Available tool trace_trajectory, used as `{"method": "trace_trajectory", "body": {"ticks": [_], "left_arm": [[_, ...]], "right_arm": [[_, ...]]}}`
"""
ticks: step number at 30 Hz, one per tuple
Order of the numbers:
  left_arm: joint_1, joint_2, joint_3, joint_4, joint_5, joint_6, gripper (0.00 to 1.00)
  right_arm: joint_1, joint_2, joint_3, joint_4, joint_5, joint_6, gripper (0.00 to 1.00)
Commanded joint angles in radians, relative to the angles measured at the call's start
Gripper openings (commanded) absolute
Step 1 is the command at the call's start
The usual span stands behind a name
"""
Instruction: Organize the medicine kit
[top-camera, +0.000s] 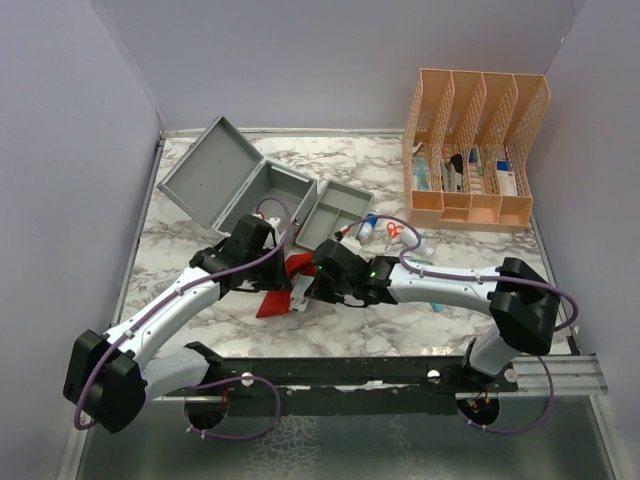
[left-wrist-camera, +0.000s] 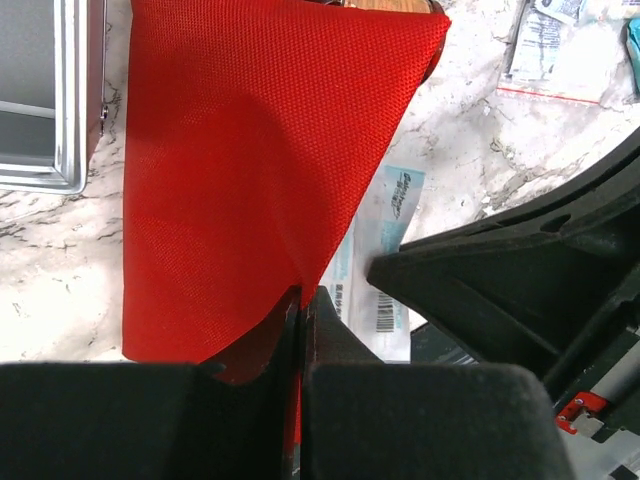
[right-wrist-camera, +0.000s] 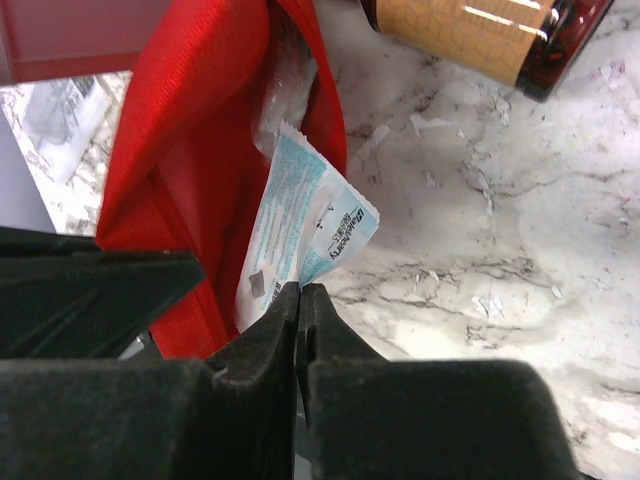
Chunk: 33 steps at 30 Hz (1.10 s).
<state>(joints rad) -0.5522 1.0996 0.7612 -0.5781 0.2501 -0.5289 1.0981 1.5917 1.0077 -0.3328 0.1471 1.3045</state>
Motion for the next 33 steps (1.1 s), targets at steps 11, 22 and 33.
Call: {"method": "trace_trajectory", "body": {"ticks": [11, 22, 33], "left_arm": [[-0.003, -0.009, -0.036, 0.096, 0.026, -0.069, 0.0], [-0.004, -0.045, -0.074, 0.132, 0.023, -0.107, 0.0], [-0.003, -0.102, -0.077, 0.136, 0.036, -0.144, 0.0]], "right_arm": [[0.006, 0.088, 0.099, 0.041, 0.044, -0.022, 0.01], [0.006, 0.133, 0.06, 0.159, -0.055, 0.017, 0.01], [0.006, 0.137, 0.016, 0.221, -0.061, 0.103, 0.01]]}}
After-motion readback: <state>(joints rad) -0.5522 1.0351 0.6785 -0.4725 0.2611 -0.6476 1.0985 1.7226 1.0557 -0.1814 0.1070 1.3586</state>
